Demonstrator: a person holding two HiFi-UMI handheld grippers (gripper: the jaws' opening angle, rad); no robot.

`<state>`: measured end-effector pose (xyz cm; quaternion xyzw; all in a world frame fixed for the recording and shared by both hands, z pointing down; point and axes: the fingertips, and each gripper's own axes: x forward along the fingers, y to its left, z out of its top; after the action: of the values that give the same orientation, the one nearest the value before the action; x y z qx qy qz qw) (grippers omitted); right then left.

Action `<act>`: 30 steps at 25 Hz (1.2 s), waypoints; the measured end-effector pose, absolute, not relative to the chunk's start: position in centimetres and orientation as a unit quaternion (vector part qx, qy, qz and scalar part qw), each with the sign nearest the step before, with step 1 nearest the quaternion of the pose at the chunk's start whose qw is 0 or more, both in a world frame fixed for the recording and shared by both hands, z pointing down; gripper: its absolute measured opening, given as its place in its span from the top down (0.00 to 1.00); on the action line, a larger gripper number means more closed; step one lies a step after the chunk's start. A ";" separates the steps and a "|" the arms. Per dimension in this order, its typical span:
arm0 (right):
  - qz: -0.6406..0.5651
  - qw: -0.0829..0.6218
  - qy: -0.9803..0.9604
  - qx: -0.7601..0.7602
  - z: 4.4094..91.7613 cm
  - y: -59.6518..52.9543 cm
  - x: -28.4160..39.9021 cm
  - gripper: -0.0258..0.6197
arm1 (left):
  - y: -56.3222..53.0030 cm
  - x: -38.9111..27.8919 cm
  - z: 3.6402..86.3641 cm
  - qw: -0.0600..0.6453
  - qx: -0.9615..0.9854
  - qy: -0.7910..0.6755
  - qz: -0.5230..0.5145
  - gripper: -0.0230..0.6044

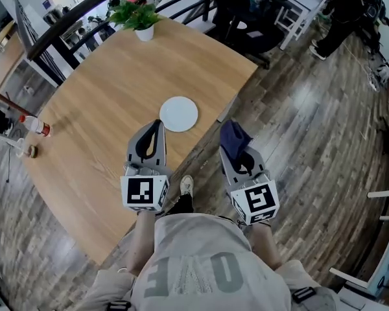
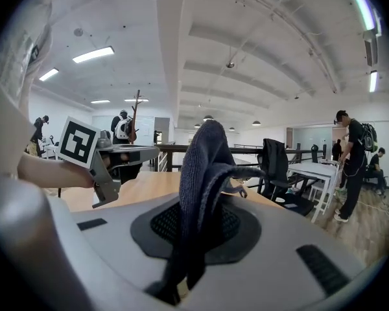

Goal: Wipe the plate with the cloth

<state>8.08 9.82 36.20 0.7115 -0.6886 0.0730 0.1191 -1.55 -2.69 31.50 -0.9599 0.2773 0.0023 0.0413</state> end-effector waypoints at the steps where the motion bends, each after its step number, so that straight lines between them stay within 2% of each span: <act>1: 0.072 0.121 -0.691 0.709 36.2 8.4 8.4 0.87 | -3.9 -1.2 31.5 0.041 -0.959 0.279 0.004 0.95; 12: 0.075 0.145 -0.724 0.670 36.9 -2.9 10.1 0.87 | -13.4 1.0 32.8 0.012 -0.950 0.312 -0.003 0.95; 22: 0.069 0.142 -0.767 0.622 37.6 -10.1 16.3 0.87 | -18.3 3.5 34.3 -0.008 -0.912 0.411 -0.015 0.95; 24: 0.081 0.148 -0.778 0.605 38.1 -10.6 17.1 0.87 | -18.8 3.6 34.8 -0.041 -0.904 0.425 -0.021 0.94; 26: 0.092 0.154 -0.788 0.590 38.6 -10.9 17.8 0.87 | -19.0 4.2 36.3 -0.097 -0.903 0.417 -0.039 0.79; 28: 0.096 0.160 -0.794 0.578 39.2 -11.4 18.5 0.87 | -19.3 4.4 39.0 -0.172 -0.892 0.413 -0.054 0.69; 30: 0.103 0.164 -0.800 0.568 40.0 -11.9 18.6 0.87 | -19.3 3.5 42.7 -0.274 -0.864 0.418 -0.053 0.68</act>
<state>18.64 -11.86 40.01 0.5682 -0.7997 0.1026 0.1643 3.49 -19.34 42.67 -0.8645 0.4183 -0.0534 -0.2736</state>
